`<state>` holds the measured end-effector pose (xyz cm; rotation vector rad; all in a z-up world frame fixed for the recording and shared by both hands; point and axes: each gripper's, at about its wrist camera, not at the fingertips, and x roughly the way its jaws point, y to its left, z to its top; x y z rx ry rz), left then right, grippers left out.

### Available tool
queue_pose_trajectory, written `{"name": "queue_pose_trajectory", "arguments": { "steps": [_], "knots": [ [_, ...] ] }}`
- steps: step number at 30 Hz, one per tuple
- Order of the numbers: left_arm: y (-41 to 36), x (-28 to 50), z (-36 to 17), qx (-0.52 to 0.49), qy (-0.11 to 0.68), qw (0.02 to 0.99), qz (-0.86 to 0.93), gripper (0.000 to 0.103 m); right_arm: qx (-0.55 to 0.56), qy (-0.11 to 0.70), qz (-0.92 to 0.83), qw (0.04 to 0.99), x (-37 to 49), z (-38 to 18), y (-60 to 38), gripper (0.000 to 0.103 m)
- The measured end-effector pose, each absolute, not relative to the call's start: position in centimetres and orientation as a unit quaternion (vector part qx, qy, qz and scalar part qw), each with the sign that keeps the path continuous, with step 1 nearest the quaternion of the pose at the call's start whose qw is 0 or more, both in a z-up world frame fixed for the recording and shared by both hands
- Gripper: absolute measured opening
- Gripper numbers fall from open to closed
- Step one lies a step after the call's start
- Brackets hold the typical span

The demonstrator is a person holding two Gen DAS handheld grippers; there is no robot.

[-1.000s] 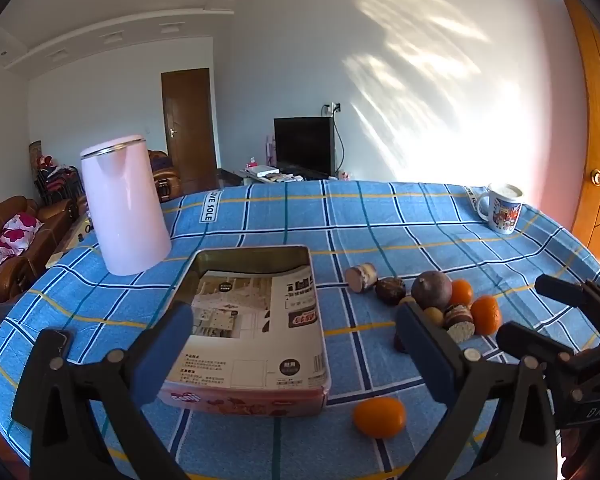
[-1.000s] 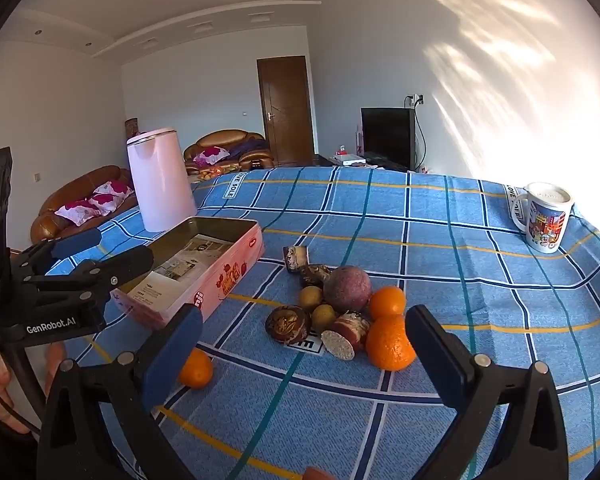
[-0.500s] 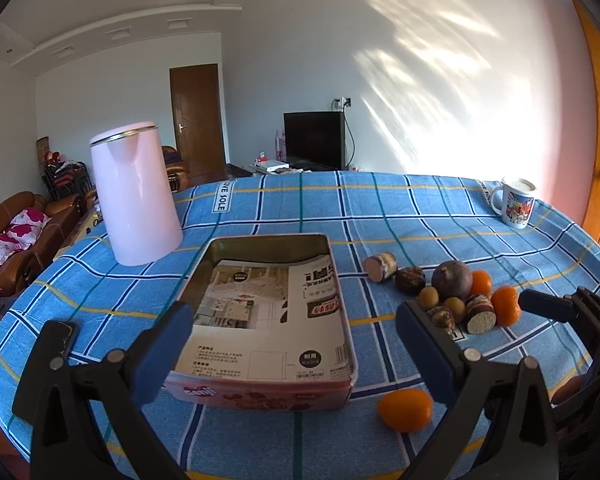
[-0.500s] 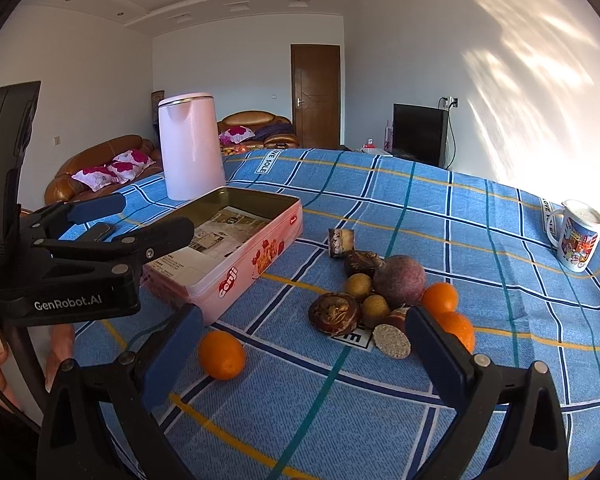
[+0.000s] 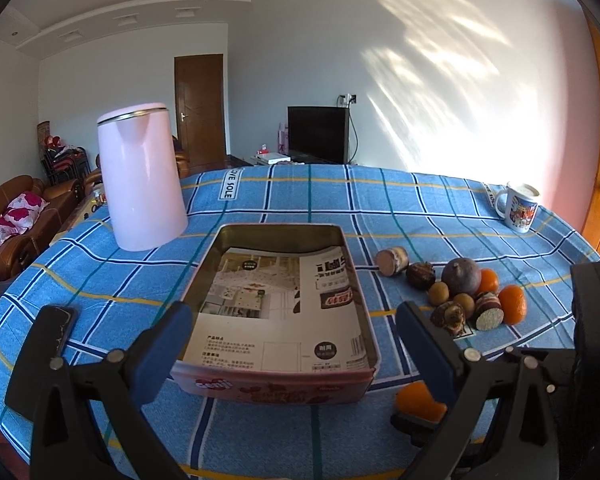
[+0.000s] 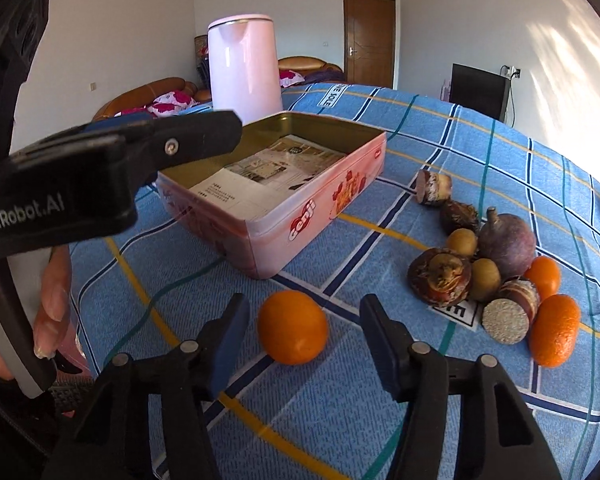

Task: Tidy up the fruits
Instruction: 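Grasp the mandarin orange beside the tin box with the right gripper, then grasp the round brown pastry with the left gripper while the right gripper holds the orange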

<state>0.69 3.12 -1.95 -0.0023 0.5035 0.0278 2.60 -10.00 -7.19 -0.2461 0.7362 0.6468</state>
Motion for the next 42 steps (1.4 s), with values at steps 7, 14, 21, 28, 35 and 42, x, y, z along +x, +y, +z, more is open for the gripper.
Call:
{"name": "queue_pose_trajectory", "arguments": {
  "steps": [7, 14, 21, 28, 35, 42],
  "knots": [
    [1.0, 1.7, -1.9, -0.001, 0.263, 0.965, -0.018, 0.102, -0.069, 0.332, 0.318, 0.885, 2.4, -6.4, -12.7, 0.035],
    [-3.8, 4.1, -1.9, 0.021, 0.281, 0.958, -0.058, 0.096, -0.028, 0.277, 0.187, 0.942, 3.3, -3.7, -20.0, 0.035],
    [-8.3, 6.2, -3.0, 0.051, 0.313, 0.943, -0.096, 0.073, 0.001, 0.282, 0.112, 0.953, 5.0, -4.0, -24.8, 0.035],
    [-10.3, 7.5, -4.9, 0.085, 0.345, 0.928, -0.109, 0.064, 0.016, 0.281, 0.119, 0.952, 4.9, -4.5, -25.6, 0.035],
    [-11.0, 9.4, -7.6, 0.083, 0.409, 0.9, -0.126, 0.061, 0.019, 0.277, 0.126, 0.952, 4.7, -4.6, -25.7, 0.035],
    [-9.5, 10.0, -8.0, 0.033, 0.423, 0.895, -0.137, 0.044, 0.013, 0.27, 0.127, 0.954, 4.5, -4.6, -25.6, 0.035]
  ]
}}
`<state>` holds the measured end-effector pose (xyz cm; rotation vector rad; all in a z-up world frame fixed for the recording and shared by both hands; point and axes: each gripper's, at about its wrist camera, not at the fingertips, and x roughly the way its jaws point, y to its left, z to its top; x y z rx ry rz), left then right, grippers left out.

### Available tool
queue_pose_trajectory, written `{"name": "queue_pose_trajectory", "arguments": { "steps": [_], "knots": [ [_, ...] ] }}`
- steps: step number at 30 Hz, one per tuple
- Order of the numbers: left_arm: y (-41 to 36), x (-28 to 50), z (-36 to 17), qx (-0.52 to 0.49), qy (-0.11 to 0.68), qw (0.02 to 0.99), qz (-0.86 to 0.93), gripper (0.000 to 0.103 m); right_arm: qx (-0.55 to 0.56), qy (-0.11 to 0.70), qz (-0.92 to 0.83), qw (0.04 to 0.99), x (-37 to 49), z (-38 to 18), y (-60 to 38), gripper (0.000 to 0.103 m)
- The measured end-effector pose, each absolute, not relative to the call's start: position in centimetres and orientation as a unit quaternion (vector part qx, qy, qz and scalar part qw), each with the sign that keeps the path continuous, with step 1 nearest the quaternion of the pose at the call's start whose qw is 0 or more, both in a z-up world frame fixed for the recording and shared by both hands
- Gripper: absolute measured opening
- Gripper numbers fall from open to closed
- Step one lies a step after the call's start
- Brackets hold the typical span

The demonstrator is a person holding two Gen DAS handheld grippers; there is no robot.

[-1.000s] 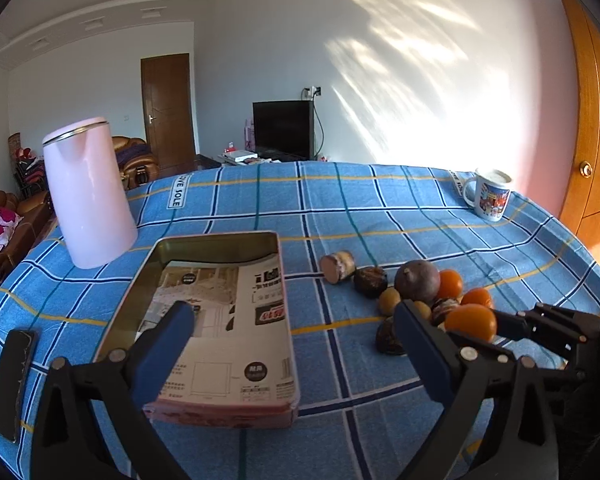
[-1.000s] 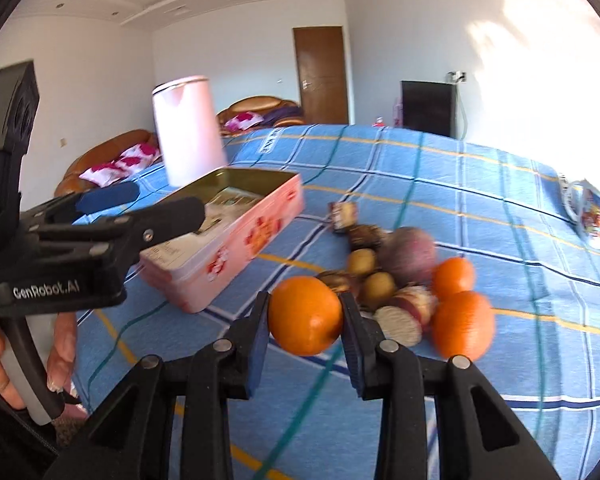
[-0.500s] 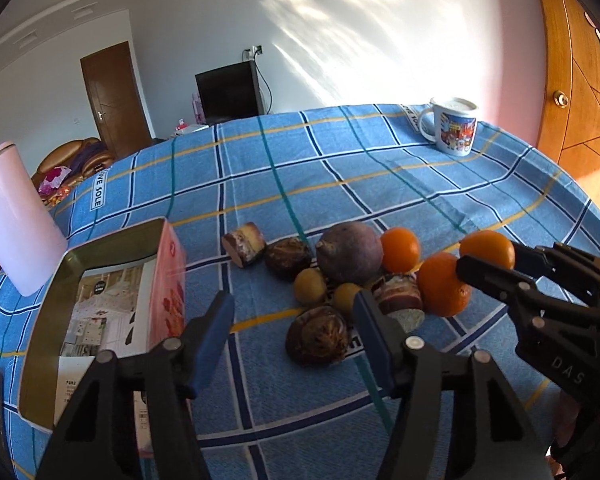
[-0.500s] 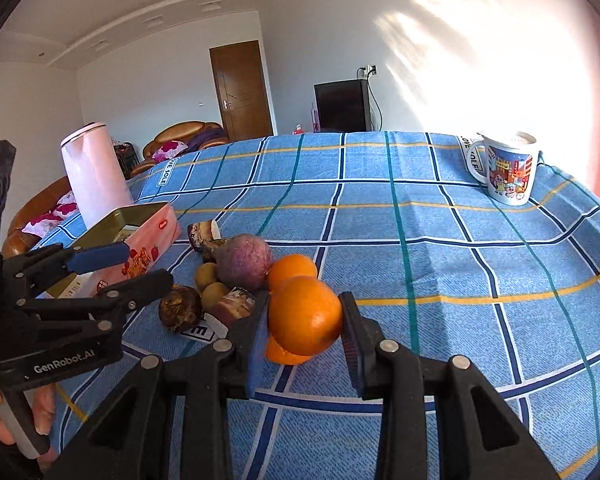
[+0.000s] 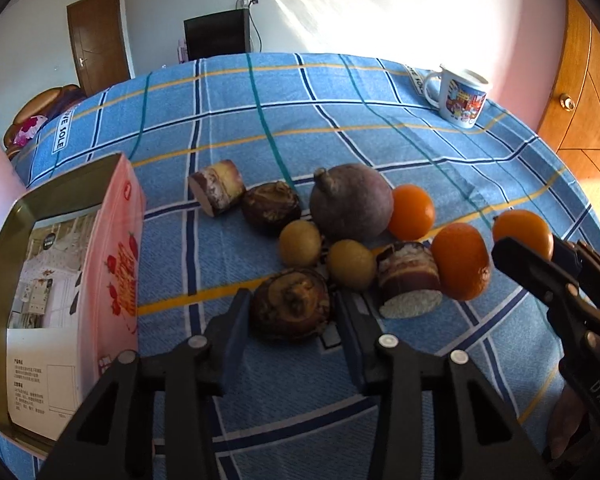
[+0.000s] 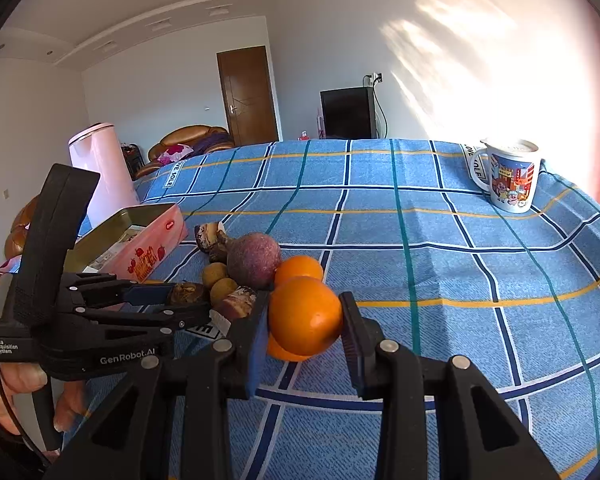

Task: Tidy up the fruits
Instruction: 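Grasp the round brown pastry with the left gripper while the right gripper holds the orange, then carry both held items over the tin box and open both grippers to drop them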

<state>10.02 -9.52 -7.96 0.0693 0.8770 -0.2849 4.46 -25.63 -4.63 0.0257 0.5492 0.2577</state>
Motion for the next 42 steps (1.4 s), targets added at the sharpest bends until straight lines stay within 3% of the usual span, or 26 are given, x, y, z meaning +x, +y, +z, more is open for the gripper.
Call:
{"name": "queue_pose_trajectory", "arguments": {
  "steps": [12, 42],
  "knots": [
    [-8.2, 7.8, -5.3, 0.023, 0.339, 0.933, -0.12, 0.044, -0.006, 0.225, 0.143, 0.964, 2.8, -4.0, -25.1, 0.035],
    [-6.5, 4.7, -2.8, 0.034, 0.244, 0.967, -0.063, 0.044, -0.01, 0.196, 0.16, 0.967, 2.1, -2.6, -24.9, 0.035]
  ]
}}
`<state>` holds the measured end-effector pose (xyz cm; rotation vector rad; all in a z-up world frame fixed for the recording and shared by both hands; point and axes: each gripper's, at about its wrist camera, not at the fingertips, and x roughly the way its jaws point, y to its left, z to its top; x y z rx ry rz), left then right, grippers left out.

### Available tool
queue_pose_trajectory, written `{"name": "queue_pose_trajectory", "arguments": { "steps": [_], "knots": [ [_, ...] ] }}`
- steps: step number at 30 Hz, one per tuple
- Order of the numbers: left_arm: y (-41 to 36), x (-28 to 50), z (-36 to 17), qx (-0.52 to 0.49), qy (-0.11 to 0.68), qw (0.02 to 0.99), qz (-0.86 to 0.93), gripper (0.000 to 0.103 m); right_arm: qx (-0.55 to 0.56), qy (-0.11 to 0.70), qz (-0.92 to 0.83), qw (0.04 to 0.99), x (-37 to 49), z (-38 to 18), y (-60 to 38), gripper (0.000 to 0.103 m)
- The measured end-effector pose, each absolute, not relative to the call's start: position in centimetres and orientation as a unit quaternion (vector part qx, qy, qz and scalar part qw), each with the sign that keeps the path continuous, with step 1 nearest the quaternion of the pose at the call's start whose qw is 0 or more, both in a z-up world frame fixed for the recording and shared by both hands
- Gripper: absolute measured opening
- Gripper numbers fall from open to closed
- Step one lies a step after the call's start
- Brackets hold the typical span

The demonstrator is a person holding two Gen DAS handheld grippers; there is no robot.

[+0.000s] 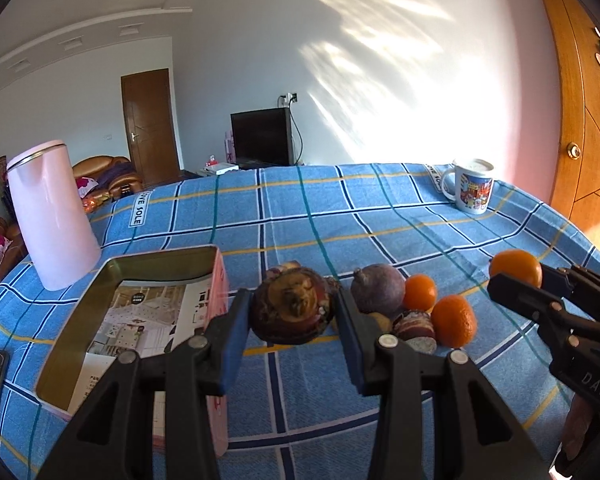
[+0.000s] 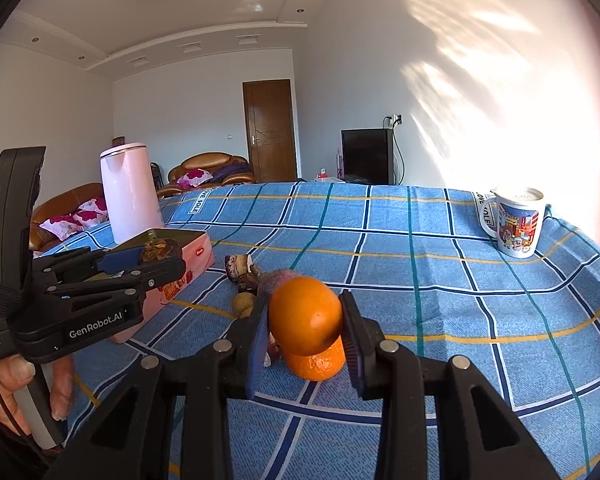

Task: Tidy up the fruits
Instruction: 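Carry both held items over the tin box and open both grippers to drop them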

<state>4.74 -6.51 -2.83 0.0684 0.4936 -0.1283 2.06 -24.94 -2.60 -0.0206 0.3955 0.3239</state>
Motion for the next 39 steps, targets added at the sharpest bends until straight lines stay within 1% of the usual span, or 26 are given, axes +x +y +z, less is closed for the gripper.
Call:
{"name": "queue_pose_trajectory", "arguments": {
  "steps": [8, 14, 20, 27, 39],
  "knots": [
    [-1.5, 5.4, -1.4, 0.006, 0.24, 0.971, -0.016, 0.044, -0.033, 0.193, 0.215, 0.957, 3.0, 1.0, -20.8, 0.035],
    [2.8, 6.7, -1.2, -0.01, 0.252, 0.967, 0.022, 0.044, -0.054, 0.202, 0.26, 0.943, 4.9, 2.4, -15.7, 0.035],
    [5.8, 7.6, -1.9, -0.016, 0.267, 0.963, 0.04, 0.044, -0.062, 0.235, 0.293, 0.925, 8.0, 1.5, -11.2, 0.035],
    [7.9, 9.1, -3.1, -0.021, 0.292, 0.955, 0.048, 0.044, -0.087, 0.269, 0.315, 0.906, 10.4, -0.8, -6.6, 0.036],
    [8.8, 9.6, -4.7, -0.015, 0.317, 0.947, 0.053, 0.044, -0.104, 0.299, 0.329, 0.889, 11.4, -3.7, -4.0, 0.036]
  ]
}}
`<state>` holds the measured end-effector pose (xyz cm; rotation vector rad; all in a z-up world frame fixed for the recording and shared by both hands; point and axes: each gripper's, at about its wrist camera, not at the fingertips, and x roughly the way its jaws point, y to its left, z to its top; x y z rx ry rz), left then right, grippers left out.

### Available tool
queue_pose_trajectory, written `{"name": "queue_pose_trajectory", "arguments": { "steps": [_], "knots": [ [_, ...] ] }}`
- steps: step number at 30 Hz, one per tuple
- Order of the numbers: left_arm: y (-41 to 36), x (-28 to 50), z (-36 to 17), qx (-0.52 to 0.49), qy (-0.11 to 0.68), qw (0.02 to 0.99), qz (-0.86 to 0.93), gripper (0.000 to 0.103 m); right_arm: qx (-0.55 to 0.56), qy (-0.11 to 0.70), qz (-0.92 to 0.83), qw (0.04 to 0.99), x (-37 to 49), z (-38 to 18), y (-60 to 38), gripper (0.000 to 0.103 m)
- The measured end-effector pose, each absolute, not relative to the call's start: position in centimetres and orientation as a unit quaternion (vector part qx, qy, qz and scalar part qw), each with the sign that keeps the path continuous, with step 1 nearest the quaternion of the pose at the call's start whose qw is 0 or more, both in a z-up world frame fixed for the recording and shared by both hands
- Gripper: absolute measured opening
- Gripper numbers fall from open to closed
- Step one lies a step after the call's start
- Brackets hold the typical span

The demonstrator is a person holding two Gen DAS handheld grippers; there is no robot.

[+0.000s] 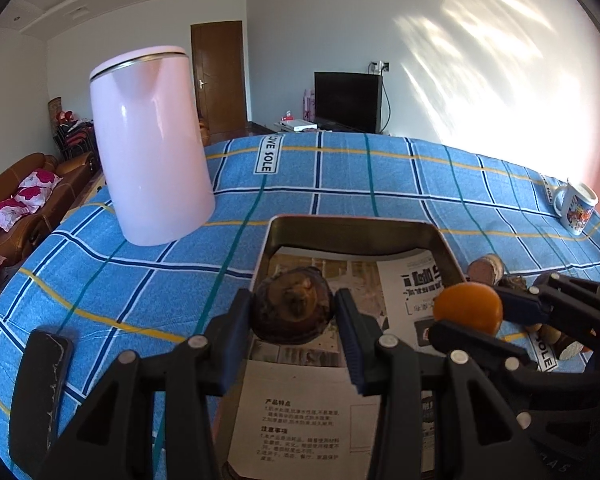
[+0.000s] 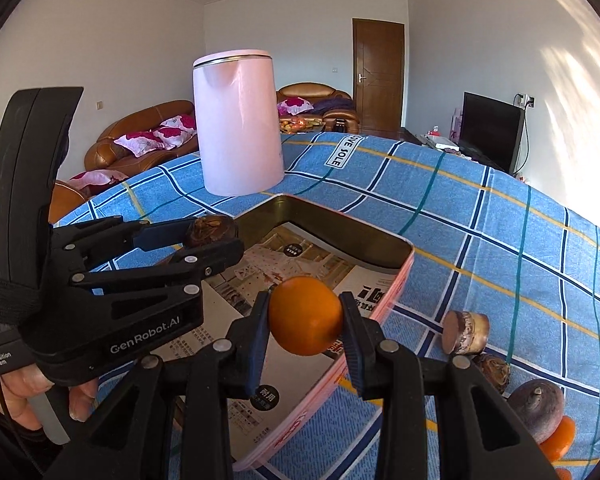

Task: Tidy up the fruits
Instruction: 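Carry both held items over the tin box and open both grippers to drop them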

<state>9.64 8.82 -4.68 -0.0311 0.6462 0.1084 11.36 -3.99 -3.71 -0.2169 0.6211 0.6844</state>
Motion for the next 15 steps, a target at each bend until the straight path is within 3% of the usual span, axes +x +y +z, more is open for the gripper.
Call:
{"name": "queue_pose_trajectory", "arguments": {
  "steps": [12, 15],
  "knots": [
    [8.9, 9.5, -5.1, -0.018, 0.328, 0.943, 0.05, 0.044, -0.117, 0.314, 0.34, 0.879, 11.2, -4.7, -2.9, 0.036],
    [9.2, 9.0, -4.7, -0.031, 0.324, 0.945, 0.043, 0.048, -0.115, 0.308, 0.336, 0.883, 11.0, -4.4, -3.2, 0.045]
  ]
}}
